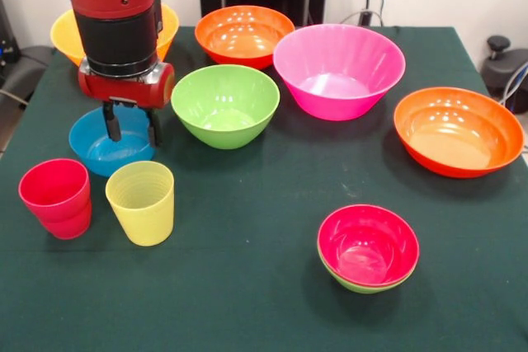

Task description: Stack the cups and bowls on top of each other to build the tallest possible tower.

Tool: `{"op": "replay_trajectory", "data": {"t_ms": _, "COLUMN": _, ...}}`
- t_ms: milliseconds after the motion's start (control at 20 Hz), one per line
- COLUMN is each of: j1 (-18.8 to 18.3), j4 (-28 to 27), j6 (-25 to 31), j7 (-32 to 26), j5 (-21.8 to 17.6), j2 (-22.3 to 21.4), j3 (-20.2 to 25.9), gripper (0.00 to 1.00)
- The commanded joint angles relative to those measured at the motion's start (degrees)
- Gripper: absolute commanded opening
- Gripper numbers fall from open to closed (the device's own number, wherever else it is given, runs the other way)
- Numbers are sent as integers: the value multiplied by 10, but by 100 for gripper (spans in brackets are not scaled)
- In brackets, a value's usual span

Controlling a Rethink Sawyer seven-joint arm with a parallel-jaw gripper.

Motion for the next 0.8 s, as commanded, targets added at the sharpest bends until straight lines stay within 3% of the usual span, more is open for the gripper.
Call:
{"op": "replay_trajectory", "data": {"t_ms": 50, "j1": 24, "j4": 34, "j6": -18, "j7": -23, "j5": -59, "j2": 39, "j3": -14, "gripper": 100}}
{"op": "replay_trajectory", "data": {"t_ms": 800, "j1": 39, "j4": 27, "j6": -67, "j7": 2, "j5": -65, "j2": 81, "j3": -34, "gripper": 100}}
